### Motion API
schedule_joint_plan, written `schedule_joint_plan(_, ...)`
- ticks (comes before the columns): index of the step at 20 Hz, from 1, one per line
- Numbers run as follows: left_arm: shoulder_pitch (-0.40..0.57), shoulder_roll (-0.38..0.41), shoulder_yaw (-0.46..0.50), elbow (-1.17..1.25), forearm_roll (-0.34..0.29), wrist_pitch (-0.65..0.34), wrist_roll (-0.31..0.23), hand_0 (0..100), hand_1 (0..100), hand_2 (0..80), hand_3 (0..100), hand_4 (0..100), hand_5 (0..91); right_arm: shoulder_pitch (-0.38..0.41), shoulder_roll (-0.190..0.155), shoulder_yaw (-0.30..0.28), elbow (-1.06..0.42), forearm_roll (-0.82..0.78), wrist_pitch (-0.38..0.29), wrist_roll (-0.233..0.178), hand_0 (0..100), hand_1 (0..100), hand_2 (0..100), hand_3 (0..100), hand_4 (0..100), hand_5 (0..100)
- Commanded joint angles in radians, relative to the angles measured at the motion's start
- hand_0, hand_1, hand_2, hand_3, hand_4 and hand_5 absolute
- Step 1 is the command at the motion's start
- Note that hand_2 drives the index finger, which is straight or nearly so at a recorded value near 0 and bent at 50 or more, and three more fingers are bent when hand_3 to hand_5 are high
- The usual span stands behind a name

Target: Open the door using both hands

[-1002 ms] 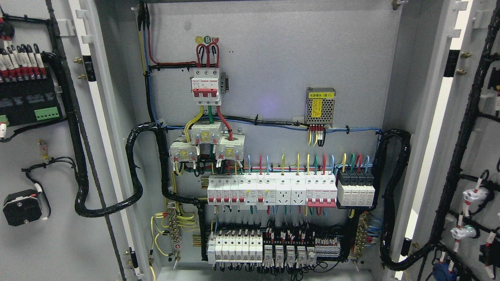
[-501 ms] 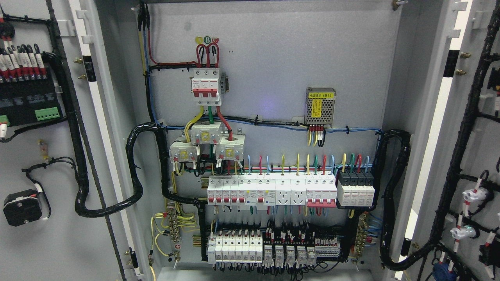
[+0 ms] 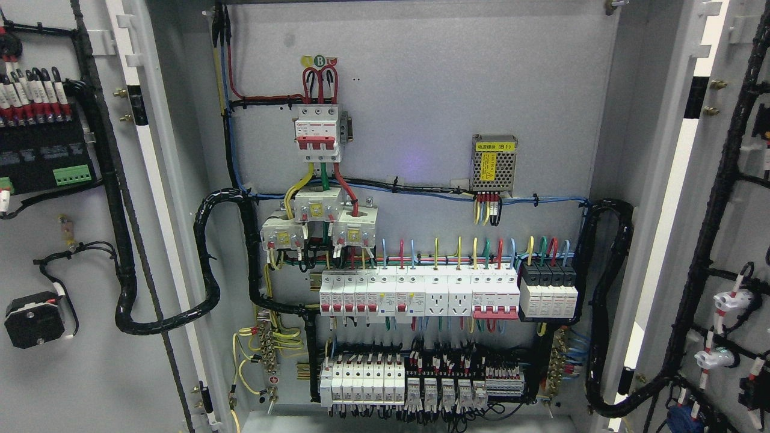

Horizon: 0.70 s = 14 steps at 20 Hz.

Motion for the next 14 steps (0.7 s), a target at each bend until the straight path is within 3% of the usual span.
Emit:
schedule_joint_plan(1,-0.17,-0.075,-0.008,0.503,-0.005,0.011,-0.007,0,0,0.0,0,0,0.0,-0.121,0.081,-0.002,0.33,0.014,0.143,-0.103,38,0,0,0,0,0)
schedule_joint_plan(3,-0.201,-0.088,-0.008,0.563,-0.005,0.013,-0.005,0,0,0.0,0,0,0.0,-0.153,0.087,0.0,0.337,0.02,0.193,-0.128,38,0,0,0,0,0)
schedule_joint_plan(7,-0.23,-0.095,-0.005,0.658,-0.006,0.014,-0.005,0,0,0.0,0,0,0.0,-0.213,0.099,-0.002,0.33,0.02,0.368,-0.131,38,0,0,0,0,0)
schedule_joint_plan(11,-0.23,-0.098,-0.004,0.677,-0.003,0.055,-0.007,0,0,0.0,0,0,0.0,-0.261,0.111,0.009,0.339,0.021,0.454,-0.146,38,0,0,0,0,0)
schedule_joint_plan(14,-0.23,-0.098,-0.002,0.677,-0.001,0.12,-0.007,0,0,0.0,0,0,0.0,-0.271,0.122,0.0,0.348,0.073,0.476,-0.148,38,0,0,0,0,0)
